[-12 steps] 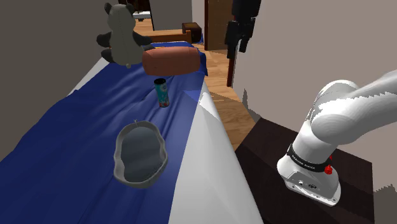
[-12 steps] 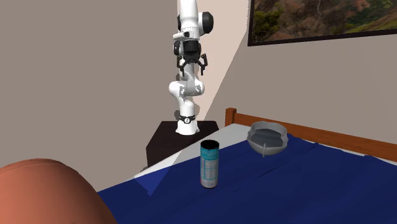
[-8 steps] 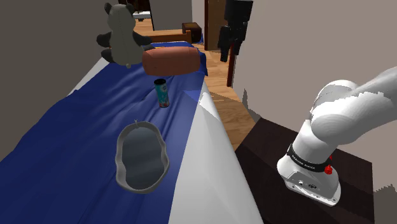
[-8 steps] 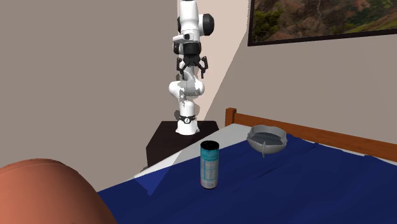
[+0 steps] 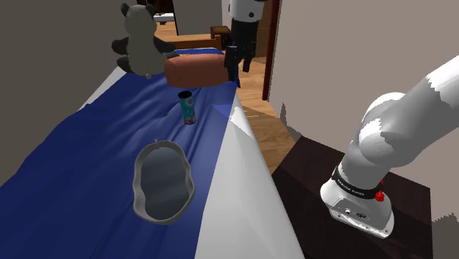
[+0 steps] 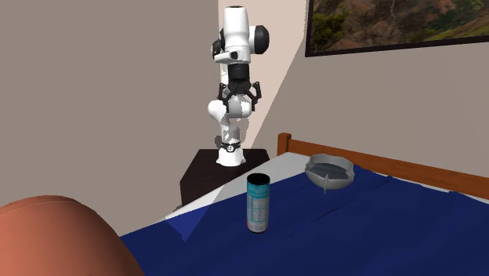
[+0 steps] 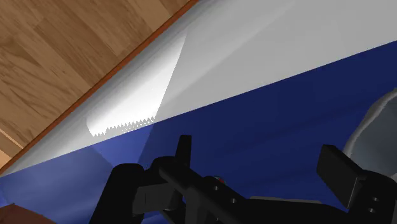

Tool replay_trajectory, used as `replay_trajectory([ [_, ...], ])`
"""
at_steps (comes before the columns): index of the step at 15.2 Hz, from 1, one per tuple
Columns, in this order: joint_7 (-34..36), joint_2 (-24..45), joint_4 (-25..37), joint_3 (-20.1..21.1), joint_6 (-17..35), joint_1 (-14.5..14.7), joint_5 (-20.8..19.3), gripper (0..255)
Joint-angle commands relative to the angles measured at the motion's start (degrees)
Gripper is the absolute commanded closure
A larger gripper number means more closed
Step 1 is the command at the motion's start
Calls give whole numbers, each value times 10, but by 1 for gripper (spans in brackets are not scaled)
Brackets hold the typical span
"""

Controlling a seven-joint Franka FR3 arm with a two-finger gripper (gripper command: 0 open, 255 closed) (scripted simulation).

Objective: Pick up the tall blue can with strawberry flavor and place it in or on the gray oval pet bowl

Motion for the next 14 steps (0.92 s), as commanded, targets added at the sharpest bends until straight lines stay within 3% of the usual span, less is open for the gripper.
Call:
replay_trajectory([
  [1, -3, 43, 12, 3, 38, 0, -3, 0],
  [14, -5, 315, 185, 19, 171, 3, -43, 0],
])
